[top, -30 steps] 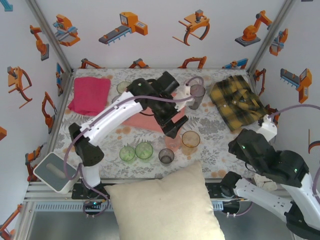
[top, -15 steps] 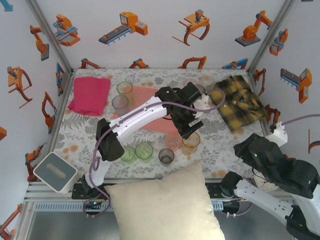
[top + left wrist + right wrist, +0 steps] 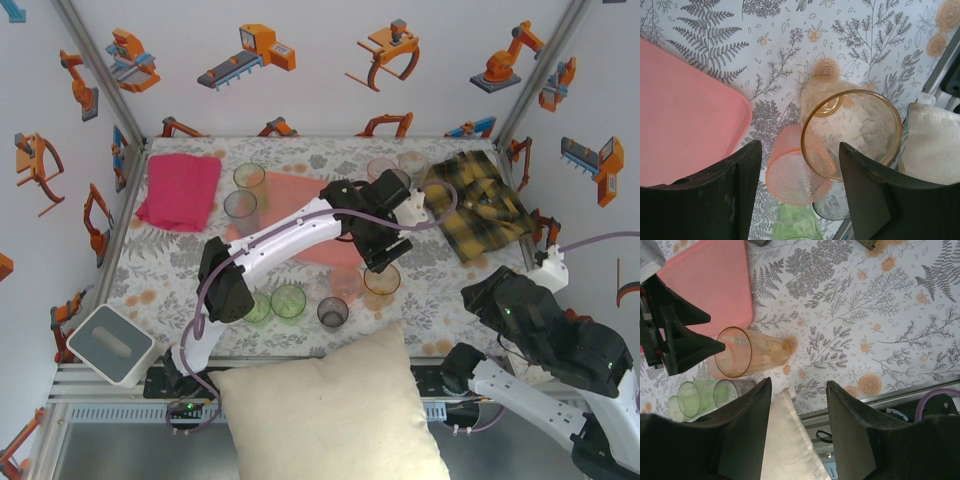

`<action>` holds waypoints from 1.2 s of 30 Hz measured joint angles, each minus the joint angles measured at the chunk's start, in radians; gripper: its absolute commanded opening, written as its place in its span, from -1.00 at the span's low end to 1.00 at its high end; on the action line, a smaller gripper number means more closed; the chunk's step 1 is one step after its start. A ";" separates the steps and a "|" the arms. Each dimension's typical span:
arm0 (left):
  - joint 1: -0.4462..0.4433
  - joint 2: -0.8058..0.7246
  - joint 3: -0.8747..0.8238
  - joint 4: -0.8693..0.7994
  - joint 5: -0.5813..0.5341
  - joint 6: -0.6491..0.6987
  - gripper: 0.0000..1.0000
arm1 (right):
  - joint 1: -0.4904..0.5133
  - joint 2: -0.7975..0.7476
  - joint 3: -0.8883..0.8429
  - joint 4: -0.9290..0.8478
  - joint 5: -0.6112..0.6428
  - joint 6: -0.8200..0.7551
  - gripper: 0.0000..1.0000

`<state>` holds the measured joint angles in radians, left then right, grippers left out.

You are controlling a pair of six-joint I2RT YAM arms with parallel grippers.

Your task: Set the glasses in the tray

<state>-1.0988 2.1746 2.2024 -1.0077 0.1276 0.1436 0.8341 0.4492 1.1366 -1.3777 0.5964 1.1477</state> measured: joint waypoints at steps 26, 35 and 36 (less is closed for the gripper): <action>-0.031 0.047 -0.013 0.019 -0.057 0.002 -0.35 | 0.000 -0.019 -0.037 0.048 0.000 0.005 -0.08; -0.034 0.047 -0.013 0.021 -0.068 0.005 -0.58 | 0.000 -0.019 -0.038 0.052 0.000 0.005 -0.08; -0.034 0.047 -0.013 0.021 -0.069 0.005 -0.59 | 0.000 -0.019 -0.038 0.052 0.000 0.005 -0.08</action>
<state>-1.1328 2.2215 2.1895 -0.9871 0.0589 0.1482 0.8341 0.4305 1.0985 -1.3258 0.5964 1.1526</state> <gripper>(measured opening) 0.211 0.462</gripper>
